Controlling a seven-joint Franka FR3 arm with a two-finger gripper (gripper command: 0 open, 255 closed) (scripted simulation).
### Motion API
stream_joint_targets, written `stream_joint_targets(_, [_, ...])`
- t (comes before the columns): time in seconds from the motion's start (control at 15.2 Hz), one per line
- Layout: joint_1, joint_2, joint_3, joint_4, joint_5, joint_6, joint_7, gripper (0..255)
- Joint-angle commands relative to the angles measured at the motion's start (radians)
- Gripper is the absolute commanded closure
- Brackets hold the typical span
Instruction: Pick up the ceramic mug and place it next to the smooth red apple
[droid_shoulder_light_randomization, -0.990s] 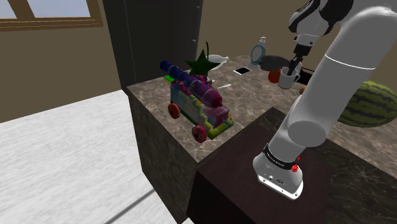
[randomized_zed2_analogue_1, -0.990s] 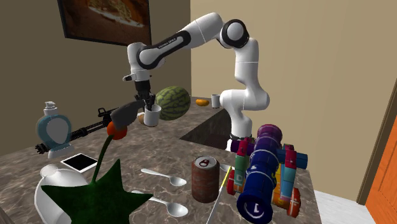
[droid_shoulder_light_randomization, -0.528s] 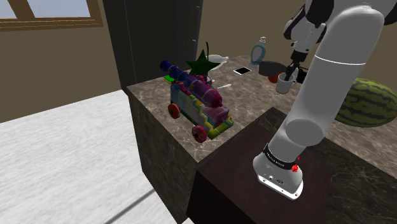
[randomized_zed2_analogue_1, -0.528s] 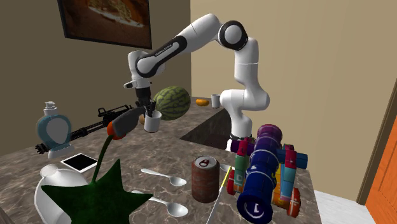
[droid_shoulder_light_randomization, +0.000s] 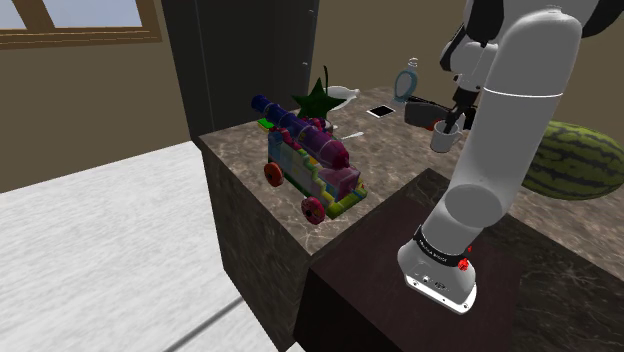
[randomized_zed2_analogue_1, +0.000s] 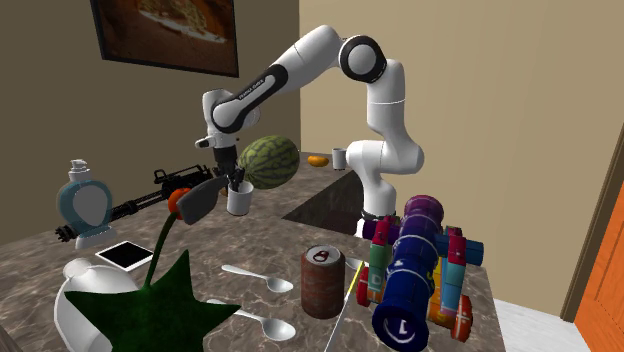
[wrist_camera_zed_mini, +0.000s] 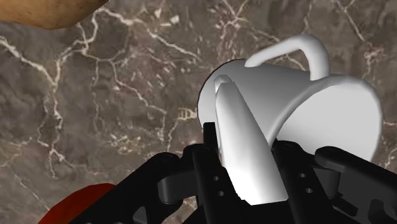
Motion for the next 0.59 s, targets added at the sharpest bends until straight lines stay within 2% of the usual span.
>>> stream_joint_targets(0.0, [-0.001, 0.003, 0.003, -0.009, 0.002, 0.001, -0.001, 255])
stream_joint_targets(0.26, [0.000, 0.003, 0.003, -0.009, 0.002, 0.001, -0.002, 255])
stream_joint_targets(0.33, [0.001, 0.003, 0.003, -0.011, 0.002, 0.002, -0.001, 0])
stream_joint_targets(0.53, [0.000, 0.003, 0.003, -0.011, 0.002, 0.002, -0.002, 0])
